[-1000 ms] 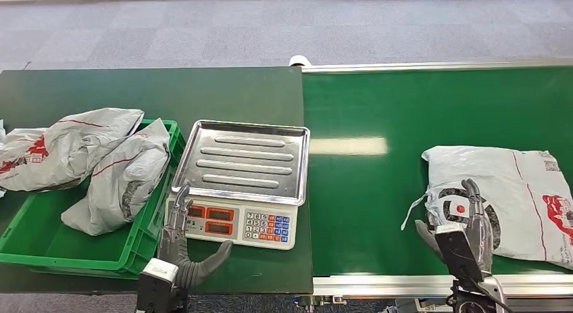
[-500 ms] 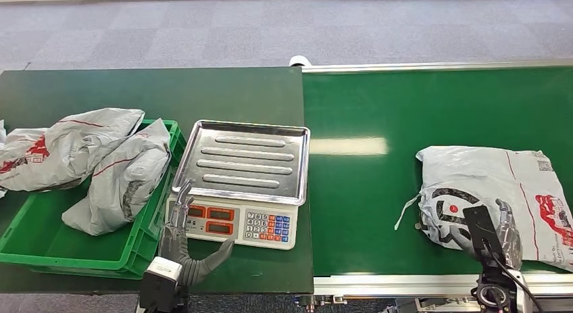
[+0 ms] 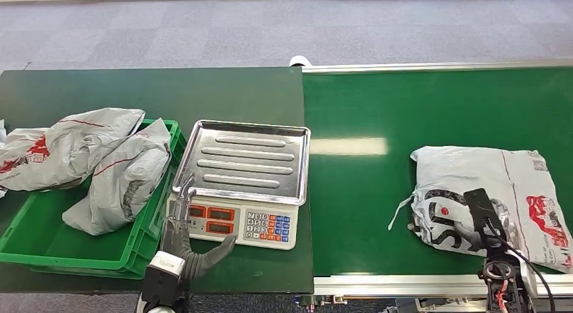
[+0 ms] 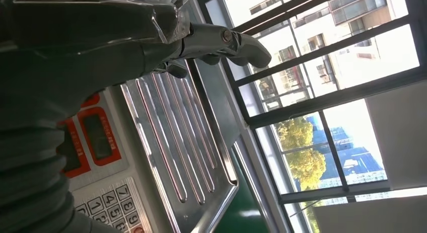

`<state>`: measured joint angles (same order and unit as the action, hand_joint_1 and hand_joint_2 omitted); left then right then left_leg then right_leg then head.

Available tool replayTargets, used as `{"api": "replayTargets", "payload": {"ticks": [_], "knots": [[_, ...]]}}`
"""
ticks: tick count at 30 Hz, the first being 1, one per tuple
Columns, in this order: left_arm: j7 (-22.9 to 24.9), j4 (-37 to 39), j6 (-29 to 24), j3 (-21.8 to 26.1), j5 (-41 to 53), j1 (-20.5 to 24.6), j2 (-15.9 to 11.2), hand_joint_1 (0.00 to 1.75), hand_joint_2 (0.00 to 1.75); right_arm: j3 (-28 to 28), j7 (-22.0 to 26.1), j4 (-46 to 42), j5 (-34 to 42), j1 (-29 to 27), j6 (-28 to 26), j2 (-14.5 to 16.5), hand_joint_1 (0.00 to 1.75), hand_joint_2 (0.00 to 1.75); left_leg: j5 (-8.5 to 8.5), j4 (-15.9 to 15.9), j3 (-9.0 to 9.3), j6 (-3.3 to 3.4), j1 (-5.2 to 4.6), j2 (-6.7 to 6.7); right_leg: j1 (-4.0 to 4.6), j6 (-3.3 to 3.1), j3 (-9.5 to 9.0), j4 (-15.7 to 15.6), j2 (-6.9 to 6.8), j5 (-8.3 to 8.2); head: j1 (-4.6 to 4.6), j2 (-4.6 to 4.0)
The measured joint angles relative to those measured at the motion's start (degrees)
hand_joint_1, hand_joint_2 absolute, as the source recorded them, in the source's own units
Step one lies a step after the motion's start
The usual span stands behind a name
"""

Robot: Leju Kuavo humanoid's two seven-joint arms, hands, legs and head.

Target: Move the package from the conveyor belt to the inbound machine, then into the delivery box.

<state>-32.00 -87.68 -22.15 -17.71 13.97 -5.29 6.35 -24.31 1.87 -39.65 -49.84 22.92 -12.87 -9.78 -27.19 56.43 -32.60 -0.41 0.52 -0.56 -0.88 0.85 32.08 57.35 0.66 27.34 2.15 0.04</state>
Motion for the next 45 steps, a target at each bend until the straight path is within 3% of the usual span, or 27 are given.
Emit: {"api": "replayTargets", "payload": {"ticks": [6,14,19,26,31,35,41,45], "knots": [[0.2,0.4,0.4,0.3,0.5,0.8,0.1,0.00,1.75,1.9,-2.7,7.3,-1.8,3.5,3.9,-0.4,1.75,1.75,-0.01,0.0,0.07,0.00,0.03,0.15,0.05,0.00,-0.02,0.0,0.04,0.00,-0.01,0.00],[0.3,1.0,0.1,0.3,0.7,1.0,0.3,0.00,1.75,3.4,-4.1,10.5,-3.5,5.8,5.8,-0.7,1.75,1.75,-0.02,0.0,0.38,0.00,0.04,0.18,0.05,-0.01,-0.34,0.0,0.05,0.01,-0.02,0.00],[0.8,0.4,-0.7,0.5,1.4,0.2,0.5,0.00,1.75,4.2,-0.1,8.1,-2.5,4.8,0.1,0.6,1.75,1.75,-0.01,0.0,0.40,0.00,0.04,0.17,0.06,-0.02,-0.40,0.0,0.05,-0.01,-0.01,0.00],[1.0,-1.6,-1.3,1.2,2.0,-0.9,0.5,0.00,1.75,5.7,4.5,-4.1,0.8,0.8,-4.5,4.2,1.75,1.75,0.01,0.0,0.23,-0.01,0.03,-0.03,0.05,-0.02,-0.26,0.0,-0.03,0.00,-0.01,0.00],[0.0,-1.9,-1.8,1.5,3.1,-0.7,0.5,0.00,1.75,7.2,14.2,-16.0,7.0,-3.3,-11.6,7.3,1.75,1.75,0.00,0.0,0.12,-0.01,0.03,-0.03,0.04,-0.02,-0.17,0.0,-0.05,0.01,0.00,0.00],[-1.3,-1.9,-1.7,1.6,4.0,0.7,0.6,0.00,1.75,13.2,16.3,-29.0,7.0,-6.4,-14.9,10.5,1.75,1.75,0.01,0.0,0.12,-0.02,0.04,0.04,0.07,-0.03,-0.13,0.0,-0.03,0.00,0.00,0.00],[-2.4,-1.7,-1.0,1.7,2.7,5.2,1.1,0.00,1.75,29.0,15.0,-34.6,-1.5,-4.0,-4.6,13.0,1.75,1.75,0.12,0.0,0.16,-0.04,0.08,0.16,0.13,-0.08,-0.16,0.0,0.02,-0.05,-0.02,0.00],[-2.4,-1.5,-1.0,1.7,1.8,7.4,1.1,0.00,1.75,38.3,14.8,-33.4,-5.8,-1.4,-2.7,15.0,1.75,1.75,0.16,0.0,0.16,-0.04,0.08,0.11,0.13,-0.08,-0.15,0.0,-0.02,-0.05,-0.01,0.00]]}}
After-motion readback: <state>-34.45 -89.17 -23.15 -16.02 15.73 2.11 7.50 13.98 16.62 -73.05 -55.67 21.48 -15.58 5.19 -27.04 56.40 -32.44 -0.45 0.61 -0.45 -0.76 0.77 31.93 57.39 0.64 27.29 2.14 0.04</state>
